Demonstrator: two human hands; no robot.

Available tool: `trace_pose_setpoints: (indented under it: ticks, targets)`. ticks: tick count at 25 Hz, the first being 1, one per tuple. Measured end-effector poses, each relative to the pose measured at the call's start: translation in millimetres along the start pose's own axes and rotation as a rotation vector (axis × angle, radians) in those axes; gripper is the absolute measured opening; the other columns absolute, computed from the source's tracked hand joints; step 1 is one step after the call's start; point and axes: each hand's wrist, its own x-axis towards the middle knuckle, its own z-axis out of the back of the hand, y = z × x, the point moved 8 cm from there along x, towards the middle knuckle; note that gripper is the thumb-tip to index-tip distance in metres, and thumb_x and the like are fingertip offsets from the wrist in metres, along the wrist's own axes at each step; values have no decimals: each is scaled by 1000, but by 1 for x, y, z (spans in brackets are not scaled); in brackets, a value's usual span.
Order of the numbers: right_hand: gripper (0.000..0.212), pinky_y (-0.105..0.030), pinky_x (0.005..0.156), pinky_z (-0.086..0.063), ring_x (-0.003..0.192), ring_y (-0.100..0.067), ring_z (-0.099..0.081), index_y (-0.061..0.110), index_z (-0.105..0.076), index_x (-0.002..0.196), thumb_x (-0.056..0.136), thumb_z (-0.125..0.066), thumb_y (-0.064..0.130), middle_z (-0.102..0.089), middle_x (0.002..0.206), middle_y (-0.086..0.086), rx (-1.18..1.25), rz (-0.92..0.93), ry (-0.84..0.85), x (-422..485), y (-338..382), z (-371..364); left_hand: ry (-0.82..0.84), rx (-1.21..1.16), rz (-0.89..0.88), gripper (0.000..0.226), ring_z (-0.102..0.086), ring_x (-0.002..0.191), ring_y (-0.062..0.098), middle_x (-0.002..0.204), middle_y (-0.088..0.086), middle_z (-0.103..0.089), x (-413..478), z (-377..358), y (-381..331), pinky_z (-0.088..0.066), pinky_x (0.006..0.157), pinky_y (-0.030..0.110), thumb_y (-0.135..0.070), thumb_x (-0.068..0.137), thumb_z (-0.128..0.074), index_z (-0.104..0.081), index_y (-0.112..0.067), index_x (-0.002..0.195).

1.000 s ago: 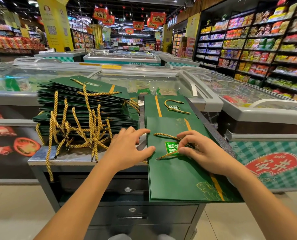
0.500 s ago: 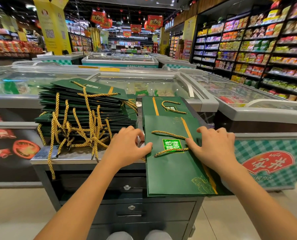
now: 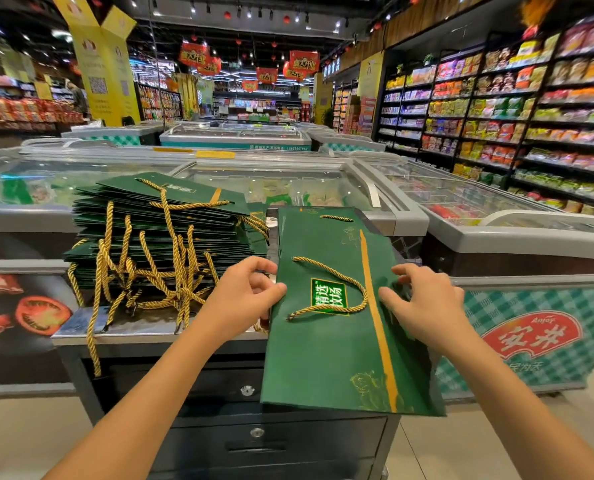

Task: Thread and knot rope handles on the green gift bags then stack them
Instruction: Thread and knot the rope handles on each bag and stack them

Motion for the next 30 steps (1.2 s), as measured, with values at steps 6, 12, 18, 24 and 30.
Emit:
trace_pose_setpoints:
  ticks: [6,12,18,24,30]
  targets:
    - [35,-38,92,-46,108,-20,-58,23,-70,118,90,-70,45,-65,113,2,137,194,-146,-16,28,17,-119,-252,34,20,-63,63,12,62,-4,-66,-6,22,-11,-56,61,28,-4,94,-66,-62,-10,112]
    - [39,-33,80,-60,92,1,-67,38,-70,106,87,-58,70,-72,98,18,692,197,125,-18,106,45,-133,-224,-120,15,-73,92,20,97,3,-74,12,28,-96,-60,80,35,-21,97,-65,-66,-23,111]
    - [63,-26,64,-53,92,-6,-66,30,-61,119,79,-52,79,-67,110,5,820,90,237,-15,123,72,144,-392,-133,37,-69,106,14,113,-2,-74,10,-14,-131,-53,96,42,-25,109,-35,-69,-21,120]
    - [13,4,53,-38,60,25,-55,35,-69,99,95,-64,25,-67,89,23,803,106,106,1,101,118,250,-678,-256,41,-53,132,17,138,6,-60,11,-19,-143,-54,98,51,-19,98,-47,-56,-11,137]
    - [17,-10,52,-49,55,5,-63,17,-75,100,94,-65,5,-75,81,5,1070,-71,-33,2,51,93,48,-263,-347,38,-54,126,-1,133,-13,-62,14,-2,-118,-46,110,33,-8,98,-60,-61,-26,131]
